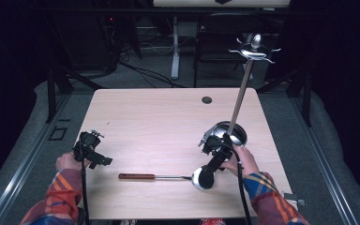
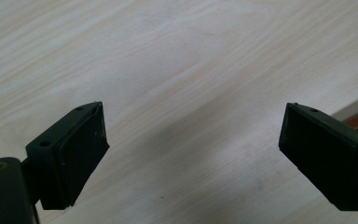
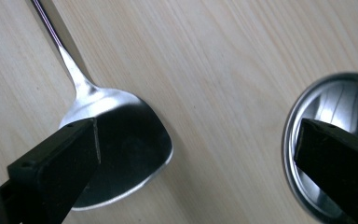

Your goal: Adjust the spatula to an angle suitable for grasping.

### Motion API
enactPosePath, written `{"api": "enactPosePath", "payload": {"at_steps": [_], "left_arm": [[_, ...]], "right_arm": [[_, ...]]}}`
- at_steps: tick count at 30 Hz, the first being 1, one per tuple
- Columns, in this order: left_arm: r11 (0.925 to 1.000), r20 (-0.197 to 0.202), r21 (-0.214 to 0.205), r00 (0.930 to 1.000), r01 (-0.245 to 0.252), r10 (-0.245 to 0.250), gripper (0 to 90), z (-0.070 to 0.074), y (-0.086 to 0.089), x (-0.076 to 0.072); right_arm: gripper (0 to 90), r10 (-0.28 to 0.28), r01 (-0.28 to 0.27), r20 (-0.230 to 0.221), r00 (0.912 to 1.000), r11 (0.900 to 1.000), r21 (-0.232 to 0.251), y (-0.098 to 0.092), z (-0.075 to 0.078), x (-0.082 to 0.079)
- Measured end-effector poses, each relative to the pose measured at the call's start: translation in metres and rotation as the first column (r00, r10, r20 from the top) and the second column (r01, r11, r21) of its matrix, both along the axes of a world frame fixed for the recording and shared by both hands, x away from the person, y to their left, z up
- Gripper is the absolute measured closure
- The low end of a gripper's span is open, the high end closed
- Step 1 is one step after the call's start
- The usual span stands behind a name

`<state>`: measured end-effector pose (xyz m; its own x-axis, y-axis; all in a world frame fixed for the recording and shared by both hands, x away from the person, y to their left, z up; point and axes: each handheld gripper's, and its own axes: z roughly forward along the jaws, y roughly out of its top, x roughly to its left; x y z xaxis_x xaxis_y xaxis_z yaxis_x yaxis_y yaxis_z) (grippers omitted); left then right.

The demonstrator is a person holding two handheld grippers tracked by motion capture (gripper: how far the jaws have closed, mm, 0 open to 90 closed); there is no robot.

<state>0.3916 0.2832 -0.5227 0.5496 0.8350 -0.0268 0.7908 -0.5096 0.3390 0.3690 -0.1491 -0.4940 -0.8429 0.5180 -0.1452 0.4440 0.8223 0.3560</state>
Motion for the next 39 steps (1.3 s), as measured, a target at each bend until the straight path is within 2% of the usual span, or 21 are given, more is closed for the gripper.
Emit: {"api": "enactPosePath", "payload": {"at_steps": [2, 3, 4, 5, 6, 7, 8, 12, 13, 14, 15, 18, 21, 22, 25, 28, 30, 32, 37, 39], "left_arm": [[0.9999, -0.025, -0.001, 0.9995, 0.017, -0.017, 6.6, 0.000, -0.002, -0.002], [0.9996, -0.021, -0.007, 0.9994, 0.027, -0.027, 6.2, 0.001, -0.002, -0.004], [0.9992, -0.013, -0.016, 0.9993, 0.036, -0.036, 6.2, 0.003, -0.003, -0.006], [0.9994, 0.002, -0.021, 0.9996, 0.028, -0.028, 6.2, 0.006, -0.002, -0.009], [0.9994, 0.017, -0.032, 0.9997, 0.017, -0.016, 6.0, 0.008, -0.001, -0.011], [0.9985, 0.020, -0.054, 0.9998, 0.008, -0.007, 5.4, 0.010, 0.000, -0.012], [0.9980, 0.019, -0.060, 0.9997, 0.019, -0.018, 5.1, 0.011, 0.001, -0.013], [0.9962, 0.022, -0.076, 0.9990, 0.041, -0.039, 4.0, 0.012, 0.000, -0.011], [0.9954, 0.003, -0.077, 0.9983, 0.058, -0.058, 3.9, 0.011, -0.002, -0.009], [0.9948, -0.003, -0.073, 0.9975, 0.070, -0.071, 3.9, 0.010, -0.004, -0.007], [0.9934, -0.010, -0.080, 0.9965, 0.082, -0.083, 3.8, 0.009, -0.005, -0.006], [0.9912, -0.018, -0.087, 0.9946, 0.100, -0.102, 3.4, 0.008, -0.008, -0.004], [0.9896, -0.015, -0.100, 0.9943, 0.103, -0.105, 2.7, 0.008, -0.007, -0.006], [0.9894, -0.015, -0.102, 0.9944, 0.103, -0.105, 2.6, 0.008, -0.007, -0.006], [0.9885, -0.019, -0.115, 0.9947, 0.098, -0.101, 2.4, 0.006, -0.005, -0.005], [0.9873, -0.017, -0.119, 0.9940, 0.105, -0.108, 2.2, 0.006, -0.005, -0.005], [0.9864, -0.012, -0.120, 0.9933, 0.113, -0.115, 2.2, 0.007, -0.006, -0.004], [0.9859, -0.010, -0.117, 0.9925, 0.120, -0.122, 2.2, 0.007, -0.007, -0.004], [0.9846, -0.008, -0.119, 0.9915, 0.128, -0.130, 2.2, 0.008, -0.008, -0.005], [0.9847, -0.010, -0.122, 0.9919, 0.125, -0.127, 2.2, 0.008, -0.008, -0.005]], "right_arm": [[0.3, 0.016, -0.016, 0.010, 0.9998, 0.9999, -0.001, 0.008, 0.002, -0.001], [0.8, 0.030, -0.030, 0.024, 0.9993, 0.9995, -0.003, 0.017, 0.004, -0.002], [0.8, 0.030, -0.030, 0.024, 0.9993, 0.9995, -0.003, 0.017, 0.004, -0.002], [1.1, 0.041, -0.041, 0.027, 0.9988, 0.9991, 0.007, 0.022, 0.003, -0.004], [2.0, 0.054, -0.054, 0.030, 0.9981, 0.9985, -0.006, 0.026, 0.003, -0.006], [3.6, 0.065, -0.065, 0.031, 0.9974, 0.9978, -0.012, 0.031, 0.003, -0.008], [5.7, 0.074, -0.073, 0.031, 0.9968, 0.9973, -0.008, 0.036, 0.002, -0.010], [21.3, 0.113, -0.113, 0.028, 0.9932, 0.9935, 0.004, 0.049, -0.001, -0.013], [28.8, 0.138, -0.138, 0.011, 0.9903, 0.9904, -0.011, 0.055, -0.006, -0.013], [28.8, 0.138, -0.138, 0.011, 0.9903, 0.9904, -0.011, 0.055, -0.006, -0.013], [35.0, 0.152, -0.152, -0.004, 0.9883, 0.9883, -0.008, 0.058, -0.010, -0.013], [42.5, 0.200, -0.202, -0.051, 0.9784, 0.9788, -0.034, 0.069, -0.022, -0.013], [47.9, 0.237, -0.241, -0.078, 0.9684, 0.9689, -0.054, 0.079, -0.028, -0.016], [49.6, 0.260, -0.265, -0.082, 0.9622, 0.9625, -0.058, 0.083, -0.031, -0.017], [55.9, 0.289, -0.296, -0.094, 0.9528, 0.9517, -0.081, 0.091, -0.035, -0.019], [65.3, 0.303, -0.312, -0.094, 0.9482, 0.9442, -0.104, 0.098, -0.039, -0.021], [67.4, 0.321, -0.331, -0.095, 0.9424, 0.9362, -0.120, 0.101, -0.042, -0.021], [70.9, 0.320, -0.331, -0.094, 0.9426, 0.9350, -0.128, 0.102, -0.045, -0.021], [82.4, 0.350, -0.361, -0.100, 0.9315, 0.9216, -0.142, 0.103, -0.050, -0.024], [83.2, 0.357, -0.367, -0.090, 0.9299, 0.9174, -0.155, 0.104, -0.050, -0.027]]}}
